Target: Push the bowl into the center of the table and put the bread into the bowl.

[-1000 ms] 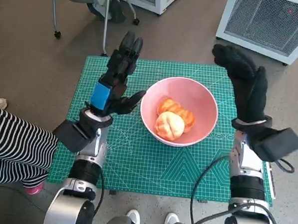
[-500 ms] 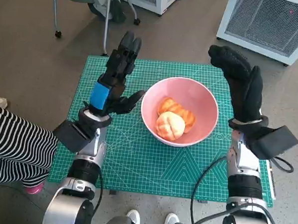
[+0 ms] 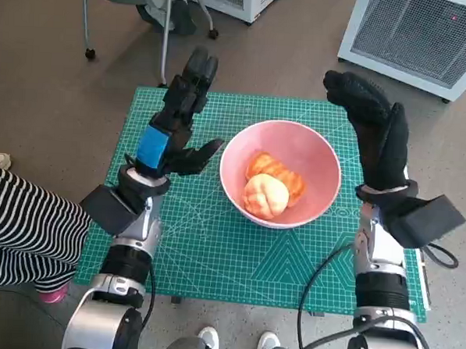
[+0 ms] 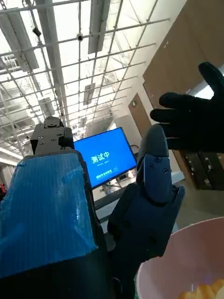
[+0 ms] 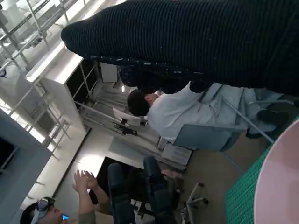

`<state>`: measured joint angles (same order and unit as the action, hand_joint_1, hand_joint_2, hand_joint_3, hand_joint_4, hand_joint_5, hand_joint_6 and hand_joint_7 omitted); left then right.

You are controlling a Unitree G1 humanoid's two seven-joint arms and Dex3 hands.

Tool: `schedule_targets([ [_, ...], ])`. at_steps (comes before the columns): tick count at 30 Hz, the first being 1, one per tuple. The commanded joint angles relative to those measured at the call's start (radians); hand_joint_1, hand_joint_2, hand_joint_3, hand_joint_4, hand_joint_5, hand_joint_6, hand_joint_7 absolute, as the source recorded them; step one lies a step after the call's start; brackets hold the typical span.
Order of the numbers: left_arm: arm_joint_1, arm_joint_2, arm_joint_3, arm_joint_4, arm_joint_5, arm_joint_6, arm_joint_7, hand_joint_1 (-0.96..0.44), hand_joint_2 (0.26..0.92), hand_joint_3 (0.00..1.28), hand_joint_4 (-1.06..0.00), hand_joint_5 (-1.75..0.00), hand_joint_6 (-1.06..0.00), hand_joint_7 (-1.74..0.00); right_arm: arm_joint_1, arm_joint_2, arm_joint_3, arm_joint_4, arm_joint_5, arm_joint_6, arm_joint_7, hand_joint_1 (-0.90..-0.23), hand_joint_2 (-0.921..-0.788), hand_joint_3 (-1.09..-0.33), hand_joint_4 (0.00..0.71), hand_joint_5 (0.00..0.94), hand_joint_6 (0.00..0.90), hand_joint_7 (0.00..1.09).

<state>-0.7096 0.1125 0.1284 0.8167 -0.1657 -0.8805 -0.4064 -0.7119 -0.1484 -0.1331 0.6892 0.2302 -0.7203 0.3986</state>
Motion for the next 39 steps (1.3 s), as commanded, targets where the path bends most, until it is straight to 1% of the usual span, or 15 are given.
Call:
schedule_targets([
  [1, -0.019, 0.007, -0.001, 0.013, -0.005, -0.009, -0.011, -0.71, 0.921, 0.43, 0.0, 0.0, 0.0, 0.0, 0.031, 0.007, 0.005, -0.015, -0.005, 0.023, 0.003, -0.71, -0.921, -0.735, 0.132, 0.001, 0.042, 0.37],
  [9, -0.021, 0.005, 0.0, 0.012, -0.015, -0.004, -0.029, -0.73, 0.921, 0.43, 0.0, 0.0, -0.01, 0.0, 0.037, 0.009, 0.003, -0.034, 0.005, 0.029, 0.008, -0.711, -0.921, -0.735, 0.132, 0.001, 0.04, 0.37],
  [20, -0.019, 0.002, 0.004, 0.01, -0.038, 0.002, -0.059, -0.74, 0.921, 0.43, 0.0, 0.0, -0.01, 0.0, 0.036, 0.015, 0.0, -0.029, 0.014, 0.023, 0.017, -0.714, -0.921, -0.731, 0.136, 0.002, 0.043, 0.38],
  [28, -0.015, 0.001, 0.007, 0.007, -0.064, 0.006, -0.089, -0.74, 0.921, 0.4, 0.0, 0.0, -0.01, -0.01, 0.036, 0.019, -0.003, -0.032, 0.021, 0.022, 0.026, -0.713, -0.921, -0.732, 0.137, 0.002, 0.046, 0.38],
  [39, -0.018, -0.001, 0.013, 0.01, -0.091, 0.019, -0.122, -0.73, 0.921, 0.37, 0.0, 0.0, -0.02, -0.01, 0.034, 0.021, -0.006, -0.031, 0.019, 0.018, 0.03, -0.719, -0.921, -0.732, 0.136, 0.001, 0.044, 0.39],
])
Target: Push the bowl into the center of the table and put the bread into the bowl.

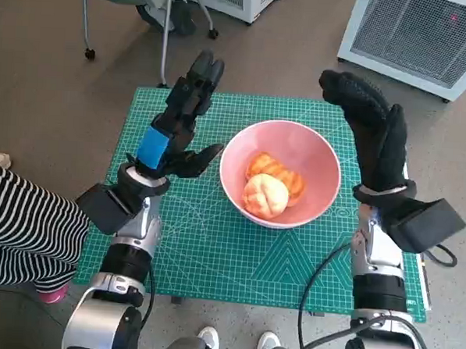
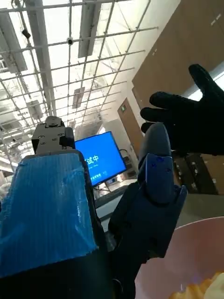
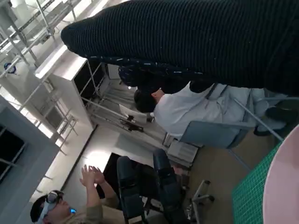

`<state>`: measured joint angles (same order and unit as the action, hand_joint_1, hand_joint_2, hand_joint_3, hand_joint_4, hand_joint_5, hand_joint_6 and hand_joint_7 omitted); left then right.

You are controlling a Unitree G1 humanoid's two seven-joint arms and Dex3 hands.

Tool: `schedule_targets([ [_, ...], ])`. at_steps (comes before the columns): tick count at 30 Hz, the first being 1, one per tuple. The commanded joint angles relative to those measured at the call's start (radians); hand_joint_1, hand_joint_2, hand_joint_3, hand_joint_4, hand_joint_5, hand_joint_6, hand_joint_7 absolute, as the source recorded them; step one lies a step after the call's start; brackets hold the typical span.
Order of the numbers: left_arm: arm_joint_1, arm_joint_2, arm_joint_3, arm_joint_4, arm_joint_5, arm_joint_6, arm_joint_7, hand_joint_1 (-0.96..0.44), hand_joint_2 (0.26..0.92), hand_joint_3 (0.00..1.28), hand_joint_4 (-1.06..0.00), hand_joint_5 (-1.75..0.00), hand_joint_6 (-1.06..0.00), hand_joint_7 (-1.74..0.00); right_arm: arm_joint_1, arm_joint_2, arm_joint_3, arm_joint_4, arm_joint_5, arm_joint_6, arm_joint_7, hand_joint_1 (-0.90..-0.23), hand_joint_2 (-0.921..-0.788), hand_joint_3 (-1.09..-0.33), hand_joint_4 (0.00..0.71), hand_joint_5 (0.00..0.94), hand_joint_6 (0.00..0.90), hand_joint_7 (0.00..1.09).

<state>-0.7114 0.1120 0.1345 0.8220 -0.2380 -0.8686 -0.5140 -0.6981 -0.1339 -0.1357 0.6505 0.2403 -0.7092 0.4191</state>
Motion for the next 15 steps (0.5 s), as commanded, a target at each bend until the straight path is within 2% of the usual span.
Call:
schedule_targets([
  [1, -0.016, -0.001, 0.007, 0.005, -0.021, 0.008, -0.017, -0.73, 0.921, 0.37, 0.0, 0.0, -0.02, -0.01, 0.02, 0.006, -0.003, 0.008, 0.008, 0.007, 0.01, -0.719, -0.921, -0.732, 0.135, 0.001, 0.044, 0.39],
  [15, -0.016, -0.004, 0.013, 0.004, -0.04, 0.017, -0.047, -0.73, 0.921, 0.36, 0.0, 0.0, -0.03, -0.02, 0.022, 0.005, -0.006, 0.002, 0.01, 0.009, 0.013, -0.711, -0.921, -0.733, 0.136, 0.001, 0.042, 0.39],
])
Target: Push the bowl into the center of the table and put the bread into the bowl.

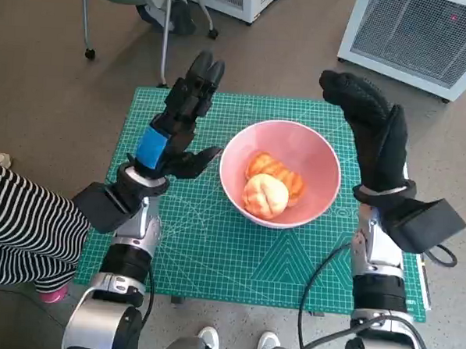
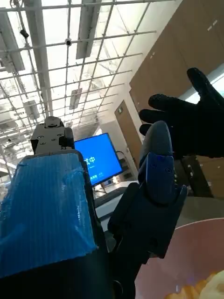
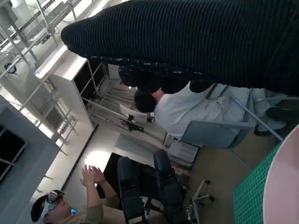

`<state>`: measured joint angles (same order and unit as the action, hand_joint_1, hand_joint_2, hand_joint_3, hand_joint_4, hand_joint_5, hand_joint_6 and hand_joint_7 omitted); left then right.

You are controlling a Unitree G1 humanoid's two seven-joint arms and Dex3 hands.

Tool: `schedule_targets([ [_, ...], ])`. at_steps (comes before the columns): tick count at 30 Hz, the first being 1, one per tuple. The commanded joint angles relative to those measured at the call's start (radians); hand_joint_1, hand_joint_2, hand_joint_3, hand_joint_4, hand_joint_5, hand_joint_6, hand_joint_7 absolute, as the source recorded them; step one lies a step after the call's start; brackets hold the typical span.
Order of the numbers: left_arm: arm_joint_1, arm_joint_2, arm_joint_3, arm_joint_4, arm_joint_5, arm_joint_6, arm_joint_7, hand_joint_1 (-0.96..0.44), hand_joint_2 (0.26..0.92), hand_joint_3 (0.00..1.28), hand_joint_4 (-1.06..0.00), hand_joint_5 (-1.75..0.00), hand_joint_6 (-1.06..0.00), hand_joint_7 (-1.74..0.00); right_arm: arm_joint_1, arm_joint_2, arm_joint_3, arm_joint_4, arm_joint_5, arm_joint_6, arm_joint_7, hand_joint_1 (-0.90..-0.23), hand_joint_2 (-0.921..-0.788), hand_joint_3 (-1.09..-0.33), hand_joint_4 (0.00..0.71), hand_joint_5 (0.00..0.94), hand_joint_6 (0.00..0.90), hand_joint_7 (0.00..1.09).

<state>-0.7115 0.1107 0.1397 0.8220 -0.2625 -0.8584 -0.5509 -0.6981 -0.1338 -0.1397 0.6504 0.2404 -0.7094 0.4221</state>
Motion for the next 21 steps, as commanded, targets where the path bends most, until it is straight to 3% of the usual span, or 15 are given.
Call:
schedule_targets([
  [1, -0.016, -0.003, 0.008, 0.004, -0.017, 0.008, -0.011, -0.73, 0.921, 0.36, 0.0, 0.0, -0.03, -0.02, 0.023, 0.005, -0.002, 0.001, 0.01, 0.009, 0.01, -0.71, -0.921, -0.733, 0.136, 0.001, 0.042, 0.39],
  [21, -0.005, -0.008, 0.016, -0.002, -0.028, 0.006, -0.023, -0.72, 0.921, 0.36, 0.0, 0.0, -0.04, -0.03, 0.032, 0.003, -0.004, -0.006, 0.007, 0.01, 0.007, -0.705, -0.921, -0.733, 0.137, 0.001, 0.039, 0.4],
])
